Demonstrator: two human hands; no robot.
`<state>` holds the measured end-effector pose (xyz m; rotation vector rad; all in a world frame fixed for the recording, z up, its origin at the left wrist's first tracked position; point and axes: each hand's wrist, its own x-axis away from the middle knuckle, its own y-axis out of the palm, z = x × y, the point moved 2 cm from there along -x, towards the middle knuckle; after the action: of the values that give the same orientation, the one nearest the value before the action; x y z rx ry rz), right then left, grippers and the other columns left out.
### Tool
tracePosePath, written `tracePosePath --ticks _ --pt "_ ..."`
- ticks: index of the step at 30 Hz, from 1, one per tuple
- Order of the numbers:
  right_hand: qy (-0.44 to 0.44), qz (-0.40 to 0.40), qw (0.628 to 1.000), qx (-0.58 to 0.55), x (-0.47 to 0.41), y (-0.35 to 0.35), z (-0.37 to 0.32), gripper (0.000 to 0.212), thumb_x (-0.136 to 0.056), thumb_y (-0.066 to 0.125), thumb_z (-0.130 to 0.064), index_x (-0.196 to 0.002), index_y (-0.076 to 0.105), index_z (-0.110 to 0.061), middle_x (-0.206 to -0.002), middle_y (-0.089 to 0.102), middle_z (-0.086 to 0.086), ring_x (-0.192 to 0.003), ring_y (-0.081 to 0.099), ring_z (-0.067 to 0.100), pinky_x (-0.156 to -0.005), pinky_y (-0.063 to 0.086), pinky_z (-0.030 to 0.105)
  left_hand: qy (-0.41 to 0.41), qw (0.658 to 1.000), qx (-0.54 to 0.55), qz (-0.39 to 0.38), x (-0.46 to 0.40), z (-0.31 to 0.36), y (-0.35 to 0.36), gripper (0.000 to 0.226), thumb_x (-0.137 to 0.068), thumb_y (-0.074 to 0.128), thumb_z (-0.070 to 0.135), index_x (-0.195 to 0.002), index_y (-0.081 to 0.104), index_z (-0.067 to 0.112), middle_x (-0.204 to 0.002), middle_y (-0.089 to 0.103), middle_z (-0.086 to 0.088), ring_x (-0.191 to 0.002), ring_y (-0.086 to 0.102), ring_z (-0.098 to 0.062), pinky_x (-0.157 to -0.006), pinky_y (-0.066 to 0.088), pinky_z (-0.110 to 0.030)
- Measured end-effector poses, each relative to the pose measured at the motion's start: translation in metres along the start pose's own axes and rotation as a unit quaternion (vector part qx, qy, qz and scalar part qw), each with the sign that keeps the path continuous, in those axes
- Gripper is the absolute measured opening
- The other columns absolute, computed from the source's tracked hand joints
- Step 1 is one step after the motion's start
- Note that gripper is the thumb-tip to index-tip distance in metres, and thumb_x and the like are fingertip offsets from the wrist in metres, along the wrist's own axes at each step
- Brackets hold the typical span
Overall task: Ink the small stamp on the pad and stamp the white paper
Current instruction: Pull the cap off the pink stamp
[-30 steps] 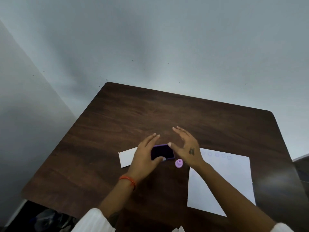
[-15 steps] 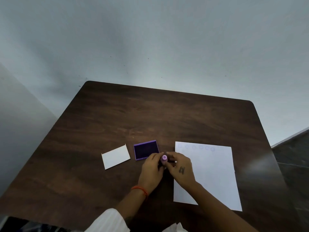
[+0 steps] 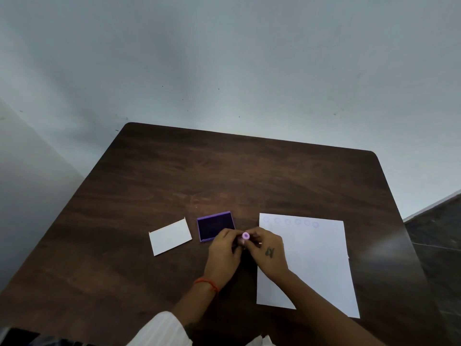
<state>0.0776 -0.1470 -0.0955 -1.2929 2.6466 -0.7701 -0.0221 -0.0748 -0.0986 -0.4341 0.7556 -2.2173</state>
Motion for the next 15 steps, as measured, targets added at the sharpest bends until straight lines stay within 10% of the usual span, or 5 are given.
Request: tracePosePath --ticks 10,15 --pt "0.059 -0.019 0.993 -0.103 0.002 -0.018 -0.009 0.018 -0.079 0.07 -0.027 -0.094 0.069 -0.017 -0.087 0.069 -0.001 -0.082 0.065 0.01 -0.062 0.048 0.005 0.035 0.999 0.023 0.029 0.004 0.007 -0.018 0.027 -0.079 0.068 0.021 -0.106 0.064 0.02 -0.104 0.069 0.0 -0.089 0.053 0.001 -0.076 0.035 -0.001" --pt "0.069 0.001 0.993 -0.1 0.005 -0.018 -0.008 0.021 -0.081 0.068 -0.025 -0.095 0.069 -0.009 -0.093 0.071 0.011 -0.082 0.067 0.017 -0.074 0.055 0.02 0.047 0.998 0.007 0.032 0.008 0.012 -0.019 0.025 -0.079 0.069 0.018 -0.104 0.065 0.018 -0.103 0.069 -0.003 -0.09 0.054 -0.003 -0.078 0.035 -0.005"
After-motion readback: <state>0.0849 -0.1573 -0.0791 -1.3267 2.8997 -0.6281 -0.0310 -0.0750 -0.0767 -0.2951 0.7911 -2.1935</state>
